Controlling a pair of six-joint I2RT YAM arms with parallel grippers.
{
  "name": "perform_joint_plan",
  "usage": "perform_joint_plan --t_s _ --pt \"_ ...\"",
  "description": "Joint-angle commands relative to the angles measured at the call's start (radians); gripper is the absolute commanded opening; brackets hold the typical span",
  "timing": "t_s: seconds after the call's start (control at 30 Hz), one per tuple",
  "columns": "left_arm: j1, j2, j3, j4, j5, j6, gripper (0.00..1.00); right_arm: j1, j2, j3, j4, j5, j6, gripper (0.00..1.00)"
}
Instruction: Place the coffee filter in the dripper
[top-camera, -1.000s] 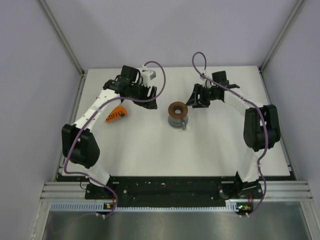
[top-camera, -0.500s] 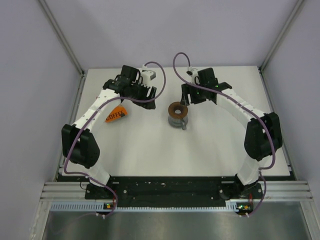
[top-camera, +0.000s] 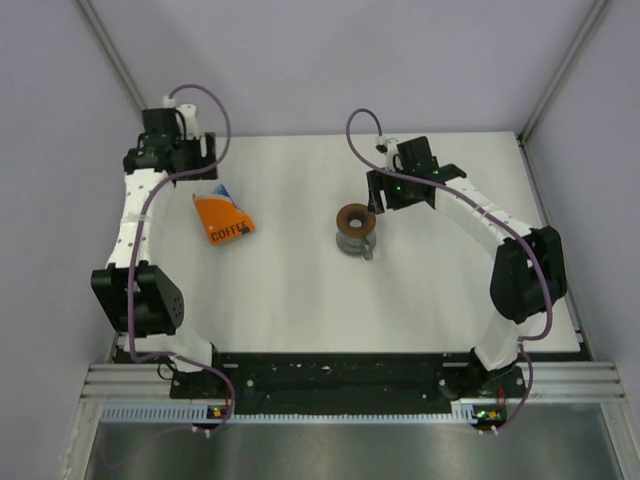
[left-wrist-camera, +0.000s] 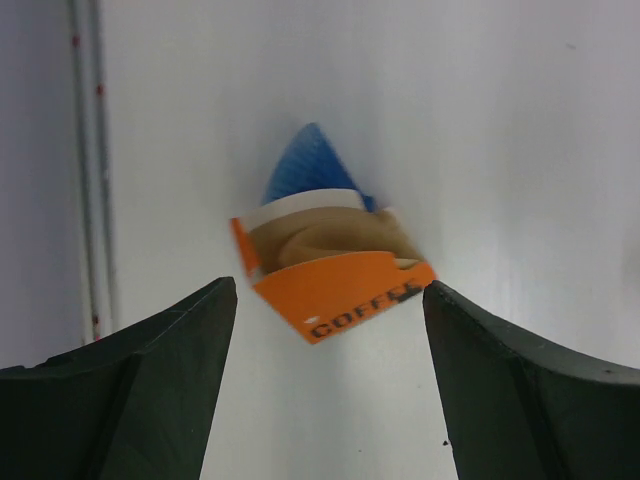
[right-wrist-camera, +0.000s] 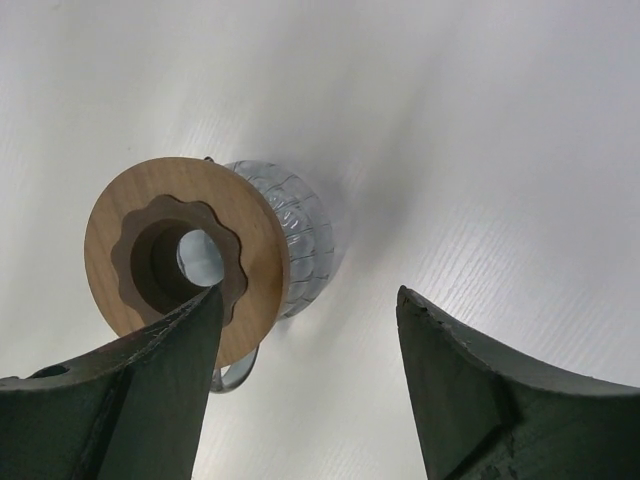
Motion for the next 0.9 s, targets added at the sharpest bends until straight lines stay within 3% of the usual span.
perform_joint_plan --t_s 0.0,0.3,0.5,0.67,0.87 --pt "0.155 0.034 0.011 0.074 -0.076 -0.116 0.81 0.003 -0.078 0.003 0.008 0.023 -0.025 0.70" --pt "0.202 0.198 0.074 0.026 -0.011 -0.134 0.80 0.001 -0.081 -0.027 0.008 0.031 -0.047 0.70" --pt "0.202 0.301 0.123 -0.016 -0.032 -0.140 0.72 0.001 -0.084 -0.037 0.008 0.031 -0.056 0.70" --pt "0.202 0.324 0.155 -0.090 0.006 -0.136 0.51 0.001 -0.092 -0.047 0.010 0.042 -0.061 0.70" --pt "0.202 0.278 0.077 -0.078 0.037 -0.124 0.11 0.003 -0.090 -0.044 0.007 0.039 -0.067 0.70"
